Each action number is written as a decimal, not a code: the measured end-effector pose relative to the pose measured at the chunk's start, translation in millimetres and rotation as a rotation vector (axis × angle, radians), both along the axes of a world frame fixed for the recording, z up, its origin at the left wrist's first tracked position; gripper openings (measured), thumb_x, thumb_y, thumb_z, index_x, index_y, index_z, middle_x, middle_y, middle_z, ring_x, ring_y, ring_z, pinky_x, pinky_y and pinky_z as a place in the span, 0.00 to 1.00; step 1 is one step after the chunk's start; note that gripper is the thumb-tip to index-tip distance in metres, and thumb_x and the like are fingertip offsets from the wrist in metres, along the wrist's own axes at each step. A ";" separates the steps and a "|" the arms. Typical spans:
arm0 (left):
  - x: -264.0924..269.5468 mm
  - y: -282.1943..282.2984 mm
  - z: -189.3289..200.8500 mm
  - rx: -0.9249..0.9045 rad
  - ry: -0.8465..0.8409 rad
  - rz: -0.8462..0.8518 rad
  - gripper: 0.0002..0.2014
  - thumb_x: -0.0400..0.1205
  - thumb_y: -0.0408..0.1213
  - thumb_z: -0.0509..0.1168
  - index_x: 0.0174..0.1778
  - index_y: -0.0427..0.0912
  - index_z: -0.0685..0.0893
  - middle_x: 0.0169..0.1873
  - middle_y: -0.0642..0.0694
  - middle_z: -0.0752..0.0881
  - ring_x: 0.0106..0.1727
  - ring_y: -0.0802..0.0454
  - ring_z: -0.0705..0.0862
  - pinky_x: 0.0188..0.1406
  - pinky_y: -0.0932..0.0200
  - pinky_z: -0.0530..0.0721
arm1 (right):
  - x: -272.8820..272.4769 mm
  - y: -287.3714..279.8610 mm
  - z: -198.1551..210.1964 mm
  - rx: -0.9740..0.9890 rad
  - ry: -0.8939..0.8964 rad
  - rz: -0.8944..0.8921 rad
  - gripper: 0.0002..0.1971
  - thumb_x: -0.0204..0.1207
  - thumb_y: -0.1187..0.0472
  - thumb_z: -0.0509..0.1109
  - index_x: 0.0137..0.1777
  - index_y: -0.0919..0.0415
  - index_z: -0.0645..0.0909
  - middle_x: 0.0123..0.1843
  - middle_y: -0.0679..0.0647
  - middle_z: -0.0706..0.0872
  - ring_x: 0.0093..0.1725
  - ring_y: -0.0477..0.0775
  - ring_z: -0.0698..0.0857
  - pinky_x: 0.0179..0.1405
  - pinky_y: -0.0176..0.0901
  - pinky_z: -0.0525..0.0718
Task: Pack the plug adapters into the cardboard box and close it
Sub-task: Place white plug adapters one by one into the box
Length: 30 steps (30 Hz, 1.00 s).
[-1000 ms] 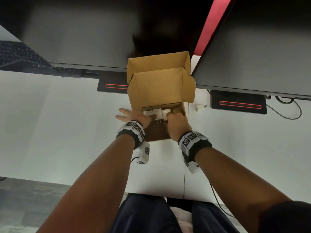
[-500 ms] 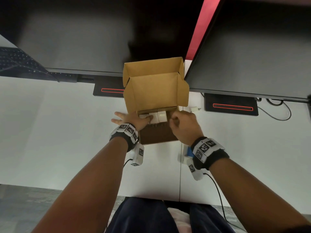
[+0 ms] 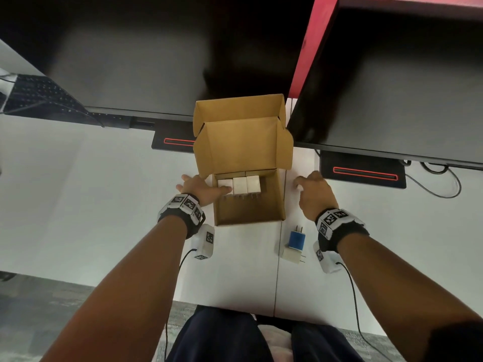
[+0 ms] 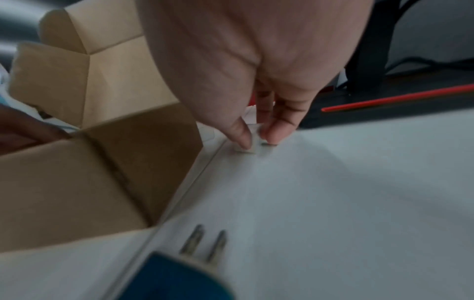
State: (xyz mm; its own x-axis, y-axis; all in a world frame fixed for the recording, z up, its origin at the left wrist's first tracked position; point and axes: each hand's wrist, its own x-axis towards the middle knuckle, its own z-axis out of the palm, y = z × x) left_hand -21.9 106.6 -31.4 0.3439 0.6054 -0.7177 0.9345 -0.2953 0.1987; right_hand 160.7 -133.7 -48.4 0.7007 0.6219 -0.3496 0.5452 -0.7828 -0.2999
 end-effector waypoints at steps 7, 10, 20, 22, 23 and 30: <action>-17.6 11.0 -2.7 -0.135 -0.085 -0.037 0.55 0.67 0.71 0.75 0.90 0.68 0.58 0.93 0.36 0.45 0.92 0.26 0.50 0.88 0.27 0.60 | -38.0 -1.9 32.6 0.517 0.054 -0.132 0.15 0.79 0.60 0.74 0.63 0.53 0.76 0.49 0.53 0.85 0.43 0.51 0.85 0.41 0.35 0.83; -24.6 19.9 -1.2 -0.197 -0.112 -0.067 0.59 0.61 0.67 0.78 0.88 0.73 0.57 0.93 0.37 0.45 0.93 0.31 0.48 0.89 0.28 0.60 | -58.9 17.9 49.8 0.567 0.106 0.016 0.09 0.79 0.57 0.74 0.52 0.50 0.76 0.42 0.50 0.84 0.39 0.48 0.85 0.38 0.37 0.85; -26.4 30.0 0.8 -0.224 -0.144 -0.118 0.51 0.72 0.62 0.80 0.89 0.67 0.60 0.94 0.41 0.49 0.91 0.36 0.63 0.83 0.34 0.75 | -103.6 79.0 29.8 0.142 0.283 0.124 0.08 0.80 0.60 0.73 0.40 0.60 0.80 0.39 0.53 0.83 0.38 0.51 0.84 0.48 0.50 0.91; -27.5 28.6 0.5 -0.201 -0.158 -0.141 0.49 0.73 0.63 0.78 0.89 0.68 0.60 0.94 0.39 0.49 0.91 0.35 0.63 0.84 0.35 0.74 | -110.3 88.3 22.3 0.094 0.255 0.125 0.06 0.80 0.58 0.74 0.45 0.59 0.83 0.45 0.56 0.87 0.44 0.55 0.88 0.51 0.52 0.91; -28.3 28.0 0.9 -0.195 -0.164 -0.147 0.49 0.74 0.63 0.78 0.89 0.68 0.60 0.94 0.38 0.48 0.91 0.34 0.63 0.85 0.36 0.73 | -114.3 92.1 19.0 0.075 0.245 0.122 0.06 0.80 0.57 0.74 0.48 0.60 0.85 0.47 0.57 0.87 0.46 0.56 0.88 0.52 0.52 0.91; -32.1 31.5 -7.4 -0.198 -0.154 -0.152 0.60 0.55 0.78 0.73 0.87 0.75 0.60 0.93 0.37 0.46 0.90 0.31 0.62 0.84 0.33 0.74 | -132.1 103.5 8.7 0.069 0.194 0.079 0.06 0.82 0.59 0.72 0.50 0.62 0.87 0.46 0.59 0.90 0.47 0.58 0.89 0.52 0.53 0.91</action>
